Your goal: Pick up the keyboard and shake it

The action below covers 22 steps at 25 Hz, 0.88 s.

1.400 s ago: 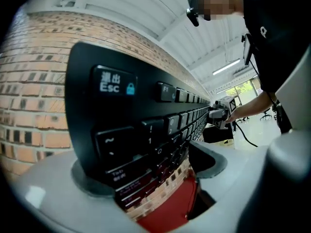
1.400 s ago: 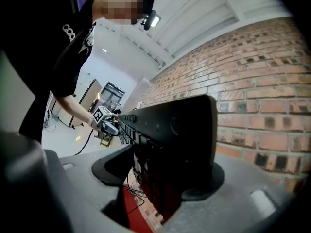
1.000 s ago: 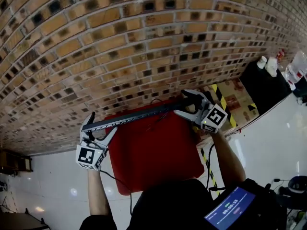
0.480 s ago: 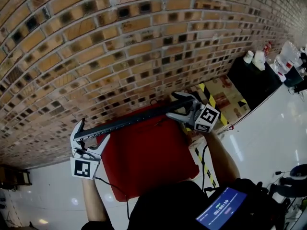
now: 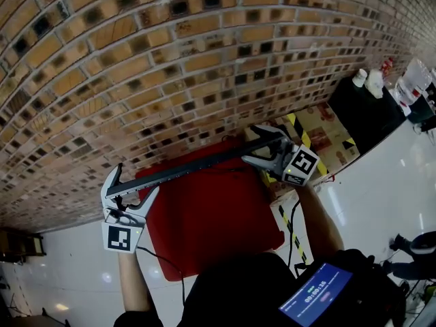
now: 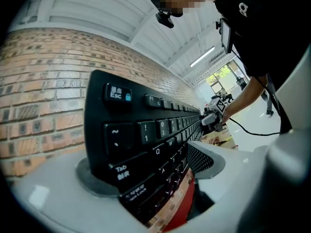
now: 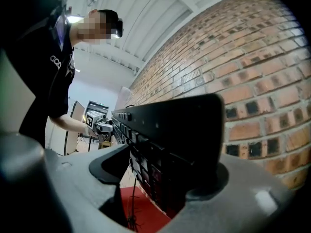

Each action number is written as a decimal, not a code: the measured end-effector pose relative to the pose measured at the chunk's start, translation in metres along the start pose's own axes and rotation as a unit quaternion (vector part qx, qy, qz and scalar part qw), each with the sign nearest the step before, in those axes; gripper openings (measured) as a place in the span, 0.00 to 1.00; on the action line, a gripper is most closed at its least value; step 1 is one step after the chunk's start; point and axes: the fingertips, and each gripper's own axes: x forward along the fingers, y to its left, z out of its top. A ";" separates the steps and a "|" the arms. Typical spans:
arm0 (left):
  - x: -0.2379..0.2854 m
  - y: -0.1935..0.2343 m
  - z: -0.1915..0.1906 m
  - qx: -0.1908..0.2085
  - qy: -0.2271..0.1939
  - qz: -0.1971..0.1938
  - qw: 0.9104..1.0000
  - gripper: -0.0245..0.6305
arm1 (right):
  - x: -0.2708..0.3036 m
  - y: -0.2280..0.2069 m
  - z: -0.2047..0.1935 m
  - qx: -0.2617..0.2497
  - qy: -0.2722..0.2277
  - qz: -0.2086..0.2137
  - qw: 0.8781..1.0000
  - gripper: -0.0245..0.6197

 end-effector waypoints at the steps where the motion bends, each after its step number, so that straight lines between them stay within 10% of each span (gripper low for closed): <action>1: -0.003 0.002 0.007 0.004 -0.008 0.006 1.000 0.72 | 0.000 0.002 0.011 -0.018 -0.007 0.000 1.000 0.56; 8: -0.019 0.011 0.045 0.068 -0.059 0.020 0.996 0.70 | -0.001 0.020 0.079 -0.103 -0.055 -0.009 0.993 0.56; 22: -0.006 0.016 0.028 0.029 -0.071 0.023 0.997 0.72 | 0.001 0.017 0.079 -0.121 -0.053 -0.030 0.991 0.56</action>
